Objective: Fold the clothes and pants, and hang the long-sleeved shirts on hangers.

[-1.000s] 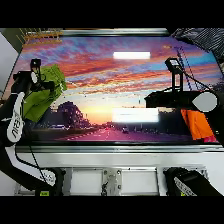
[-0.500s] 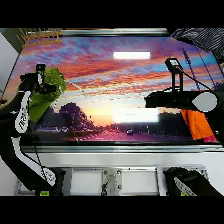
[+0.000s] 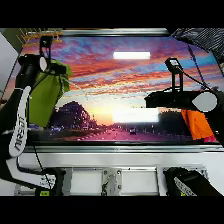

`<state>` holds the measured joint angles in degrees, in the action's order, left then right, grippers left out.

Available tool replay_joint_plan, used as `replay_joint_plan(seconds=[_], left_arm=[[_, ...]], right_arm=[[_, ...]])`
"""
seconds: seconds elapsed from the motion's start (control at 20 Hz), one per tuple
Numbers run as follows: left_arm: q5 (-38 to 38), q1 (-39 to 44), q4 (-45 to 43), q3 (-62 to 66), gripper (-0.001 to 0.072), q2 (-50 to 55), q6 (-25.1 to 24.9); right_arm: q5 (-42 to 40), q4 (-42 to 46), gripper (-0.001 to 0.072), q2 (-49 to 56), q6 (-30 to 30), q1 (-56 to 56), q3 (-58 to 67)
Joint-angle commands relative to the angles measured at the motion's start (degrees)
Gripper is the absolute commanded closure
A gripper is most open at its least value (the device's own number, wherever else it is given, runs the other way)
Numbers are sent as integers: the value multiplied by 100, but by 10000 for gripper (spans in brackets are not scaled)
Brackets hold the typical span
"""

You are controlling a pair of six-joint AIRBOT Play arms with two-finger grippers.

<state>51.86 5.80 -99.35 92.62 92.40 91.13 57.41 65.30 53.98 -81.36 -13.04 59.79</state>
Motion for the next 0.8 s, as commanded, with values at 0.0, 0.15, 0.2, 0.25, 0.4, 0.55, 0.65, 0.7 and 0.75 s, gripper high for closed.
replay_joint_plan(seconds=[0.0,0.15,0.2,0.25,0.4,0.55,0.65,0.7,0.75], left_arm=[[68,1322,57,-680,703,-1034,-55],[-31,2710,92,-1425,704,-1488,-46],[-127,3141,264,-1593,703,-1541,-50],[-247,3569,535,-1707,703,-1537,-92],[-393,4489,664,-1738,703,-1305,-109],[479,4411,442,-1309,96,-1056,656],[1084,3716,461,-1244,76,-1200,1141],[1097,3257,479,-1480,75,-1443,1421],[1034,2809,540,-1810,76,-1729,1626]], right_arm=[[-74,-4,677,11,-4,-9,0],[-289,109,677,-2,203,15,2],[-459,319,683,-26,271,83,13],[-664,632,683,-76,175,188,15],[-892,1296,683,-258,-341,638,13],[-892,1298,683,-426,-350,1080,13],[-883,1296,683,-487,-350,1204,13],[-850,1298,683,-501,-350,1204,13],[-789,1296,683,-501,-350,1200,13]])
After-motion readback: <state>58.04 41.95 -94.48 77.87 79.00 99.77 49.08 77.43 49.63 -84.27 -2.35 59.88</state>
